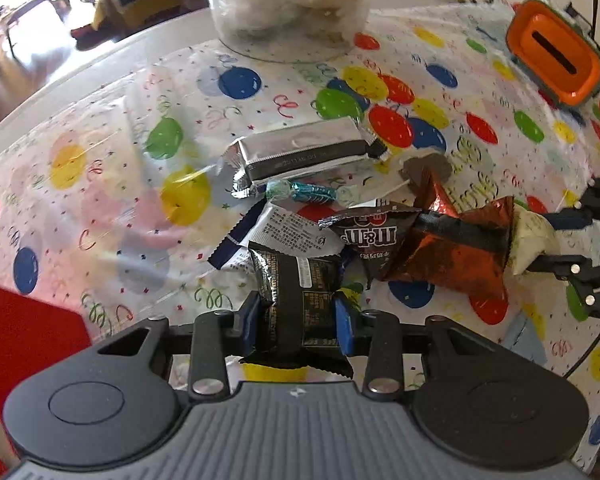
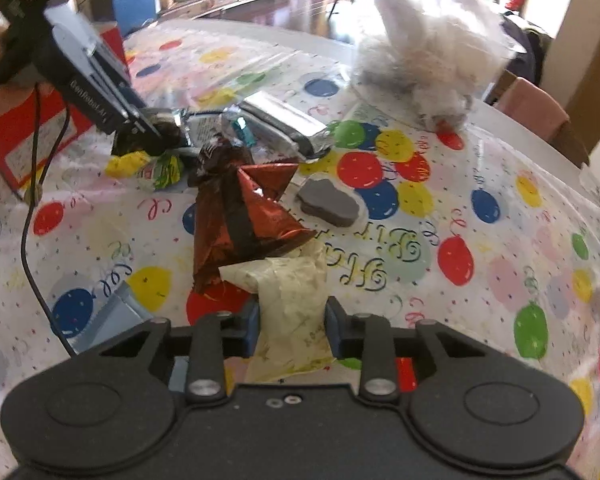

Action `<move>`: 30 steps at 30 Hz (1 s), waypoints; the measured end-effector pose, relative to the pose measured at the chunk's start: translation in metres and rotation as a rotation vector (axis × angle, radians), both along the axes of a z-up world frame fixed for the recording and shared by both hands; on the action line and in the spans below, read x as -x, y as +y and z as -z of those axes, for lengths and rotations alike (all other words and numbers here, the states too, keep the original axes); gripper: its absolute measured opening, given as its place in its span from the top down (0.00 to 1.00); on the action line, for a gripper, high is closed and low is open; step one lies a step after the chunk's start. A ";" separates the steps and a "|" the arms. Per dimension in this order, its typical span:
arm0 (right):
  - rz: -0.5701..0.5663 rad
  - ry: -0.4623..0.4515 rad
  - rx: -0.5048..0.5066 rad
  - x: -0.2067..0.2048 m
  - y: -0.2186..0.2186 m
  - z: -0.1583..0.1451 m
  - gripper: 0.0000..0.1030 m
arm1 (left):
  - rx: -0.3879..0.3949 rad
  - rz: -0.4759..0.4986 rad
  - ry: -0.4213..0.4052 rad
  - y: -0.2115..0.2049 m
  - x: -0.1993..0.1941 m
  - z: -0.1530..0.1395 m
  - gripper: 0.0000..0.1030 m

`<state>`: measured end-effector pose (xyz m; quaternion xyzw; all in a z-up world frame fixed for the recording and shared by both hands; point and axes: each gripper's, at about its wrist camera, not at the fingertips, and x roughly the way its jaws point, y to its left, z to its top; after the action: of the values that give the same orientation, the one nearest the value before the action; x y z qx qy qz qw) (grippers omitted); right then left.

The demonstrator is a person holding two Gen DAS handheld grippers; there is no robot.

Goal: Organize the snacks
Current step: 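Grasp the dark chocolate bar with the left tool while the right tool grasps the cream bag, then carry both packets into the shoebox and open both tools to release them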

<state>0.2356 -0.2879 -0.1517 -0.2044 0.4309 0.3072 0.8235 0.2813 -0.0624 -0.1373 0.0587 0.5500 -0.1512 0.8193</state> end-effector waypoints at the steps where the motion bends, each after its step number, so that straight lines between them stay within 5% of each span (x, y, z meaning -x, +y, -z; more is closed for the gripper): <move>1: 0.019 0.000 -0.011 0.003 -0.002 -0.003 0.70 | 0.004 -0.010 -0.005 0.001 0.002 -0.002 0.64; 16: 0.168 -0.060 -0.155 0.045 0.004 -0.078 0.70 | 0.078 -0.158 -0.159 0.025 0.057 -0.072 0.64; 30: 0.146 -0.057 -0.261 0.071 0.091 -0.129 0.70 | 0.083 -0.274 -0.251 0.099 0.122 -0.119 0.64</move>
<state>0.1646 -0.1972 -0.0228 -0.0722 0.3775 0.2940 0.8751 0.1592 0.0370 -0.0181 -0.0321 0.4396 -0.0525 0.8961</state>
